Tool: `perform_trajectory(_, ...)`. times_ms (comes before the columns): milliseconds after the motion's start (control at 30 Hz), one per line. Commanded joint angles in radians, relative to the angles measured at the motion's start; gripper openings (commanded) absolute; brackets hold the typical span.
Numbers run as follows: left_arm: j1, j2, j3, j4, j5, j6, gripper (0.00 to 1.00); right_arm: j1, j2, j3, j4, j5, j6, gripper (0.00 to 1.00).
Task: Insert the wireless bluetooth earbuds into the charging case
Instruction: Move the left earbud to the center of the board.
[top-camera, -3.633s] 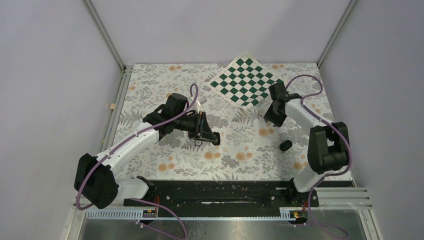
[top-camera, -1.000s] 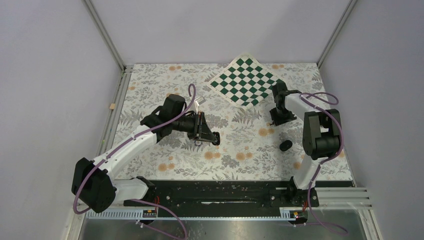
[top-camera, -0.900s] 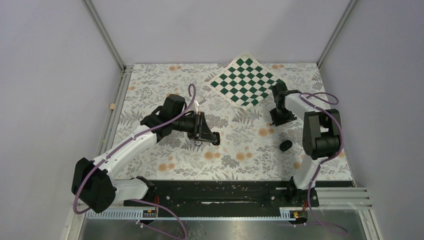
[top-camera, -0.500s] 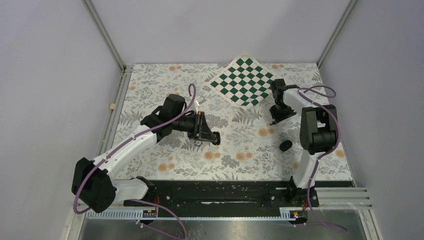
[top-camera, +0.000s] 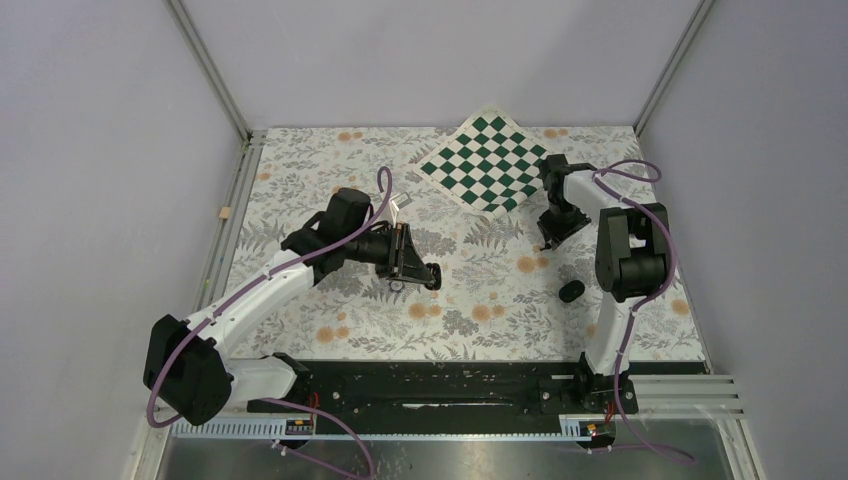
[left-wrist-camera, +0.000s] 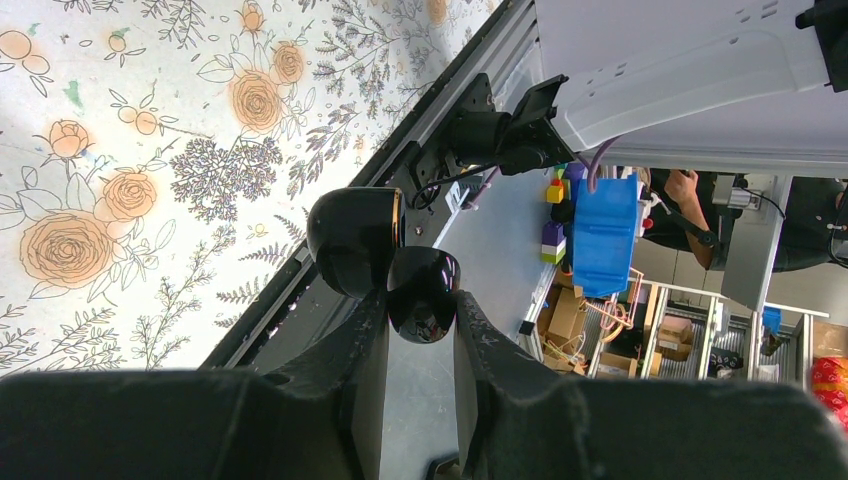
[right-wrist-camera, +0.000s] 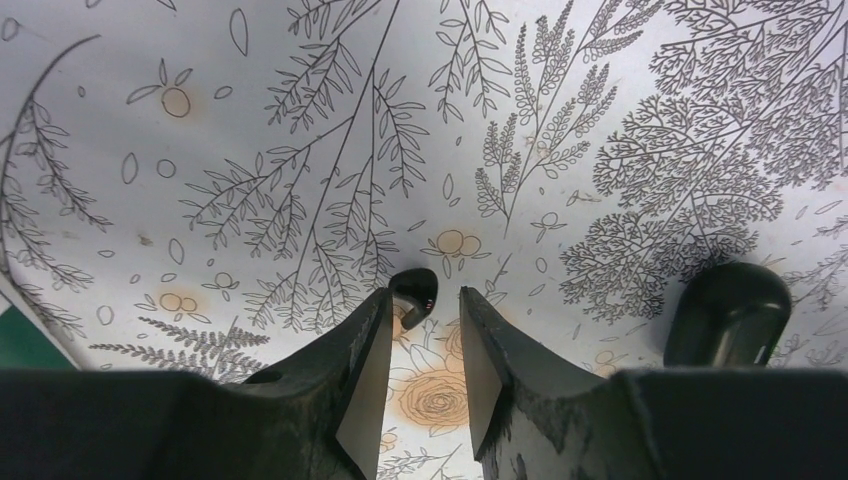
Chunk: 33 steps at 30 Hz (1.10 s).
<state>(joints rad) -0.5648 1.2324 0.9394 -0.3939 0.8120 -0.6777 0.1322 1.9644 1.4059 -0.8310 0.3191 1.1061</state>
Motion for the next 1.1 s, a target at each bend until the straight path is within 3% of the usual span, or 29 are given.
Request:
perform_trajectory(0, -0.003, -0.014, 0.008, 0.053, 0.031, 0.016, 0.00, 0.008, 0.014, 0.049, -0.073, 0.003, -0.052, 0.38)
perform_trajectory(767, -0.001, -0.030, -0.017, 0.052, 0.036, 0.028, 0.00, 0.049, 0.007, 0.039, -0.047, -0.008, -0.113, 0.43)
perform_trajectory(933, 0.000, -0.041, -0.024, 0.051, 0.034, 0.030, 0.00, 0.042, -0.026, -0.009, 0.002, -0.051, -0.156, 0.43)
perform_trajectory(1067, 0.004, -0.050, -0.025, 0.051, 0.036, 0.030, 0.00, 0.030, -0.115, -0.140, 0.135, -0.099, -0.205, 0.43)
